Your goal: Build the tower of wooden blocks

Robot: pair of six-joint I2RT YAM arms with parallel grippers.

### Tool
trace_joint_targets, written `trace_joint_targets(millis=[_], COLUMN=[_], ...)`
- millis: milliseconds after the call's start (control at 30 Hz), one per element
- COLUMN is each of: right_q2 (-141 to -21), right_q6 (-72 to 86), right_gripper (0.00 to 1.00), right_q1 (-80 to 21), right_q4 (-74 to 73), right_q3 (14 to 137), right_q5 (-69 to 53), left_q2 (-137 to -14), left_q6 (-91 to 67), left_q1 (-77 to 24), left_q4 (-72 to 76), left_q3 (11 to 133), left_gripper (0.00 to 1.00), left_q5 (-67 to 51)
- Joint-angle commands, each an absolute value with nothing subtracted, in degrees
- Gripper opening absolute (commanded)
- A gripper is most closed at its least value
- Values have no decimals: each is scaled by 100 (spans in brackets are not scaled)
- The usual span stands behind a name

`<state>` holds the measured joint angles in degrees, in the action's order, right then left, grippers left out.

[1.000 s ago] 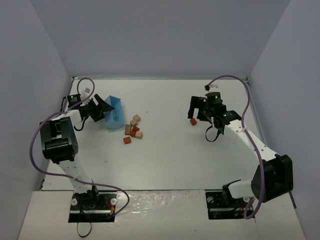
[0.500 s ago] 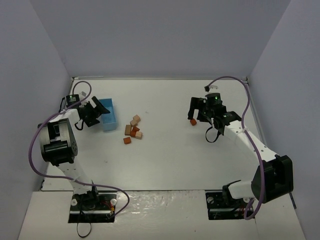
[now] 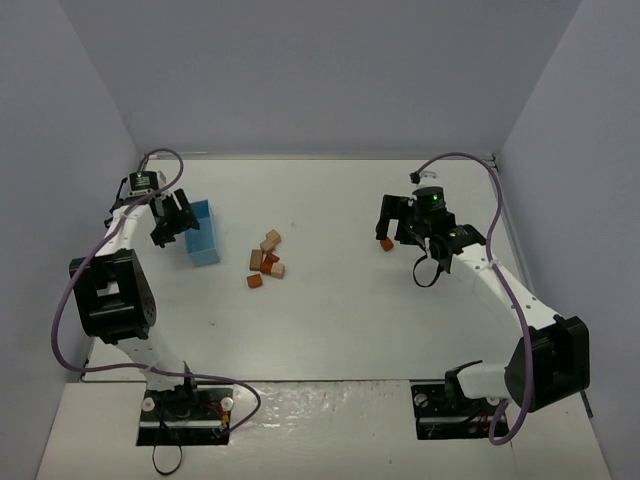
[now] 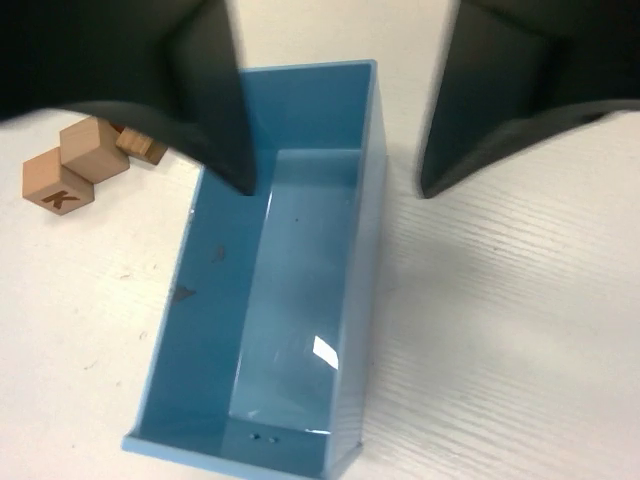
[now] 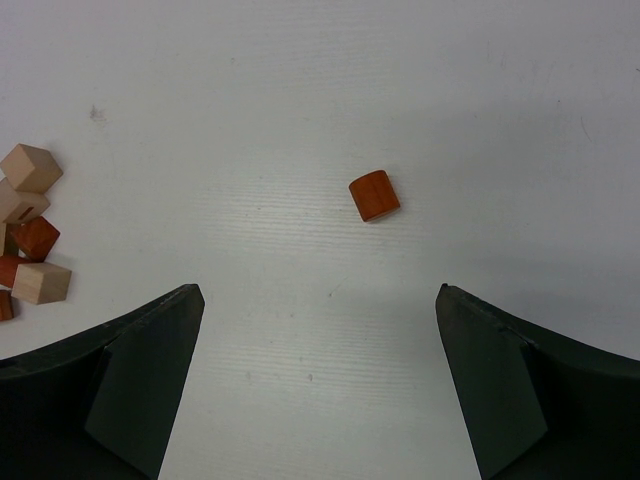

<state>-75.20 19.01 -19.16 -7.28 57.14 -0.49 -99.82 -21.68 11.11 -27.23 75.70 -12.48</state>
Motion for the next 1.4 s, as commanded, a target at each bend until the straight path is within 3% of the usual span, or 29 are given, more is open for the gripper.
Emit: trace_joint_targets(millis=[0,133,233,500,700,900,1000,1133,1267,1367], right_q2=[-7301,-7289,-7295,-7453,-7567,-7678,-7933,-8404,-9115,-9730], right_q6=[1847,1863,1846,1802,1811,1507,1200,568,422,-24], right_gripper=[100,100,100,100,100,100,100,100,100,91], right_q1=[-1890,-1890,-1890,-1890,-1890,-1938,-2218,-3180,-3542,-3872], right_q4=[-592,-627,-650,-729,-756,-752,-743,-747,-729,-706], right_q3=[5741,5762,5810,6090,6318,6690,7012,7484,7958,8210], right_q5=[-73,-24,-17,264,351,116,-165,414,167,80], left_q2=[-10113,-10481,-10696,-11577,-12321,-11940,-11360,-10211,-9073,-8298], left_q6=[-1992,-1966,-1951,-1775,-1792,-1861,-1771,-1605,-1574,-1543], left_q1=[884,786,782,1089,1178,1140,1039,717,324,166], left_q4=[-2988,-3136,-3164,-3577,-3849,-3827,-3811,-3780,-3580,-3557], left_q3=[7976,8381,8632,10353,11508,11454,11150,10376,9207,8414], left_gripper=[46,28,0,0,26,60,69,80,83,91], left_q5=[-798,-548,-342,123,11,-306,-439,-534,-580,-658])
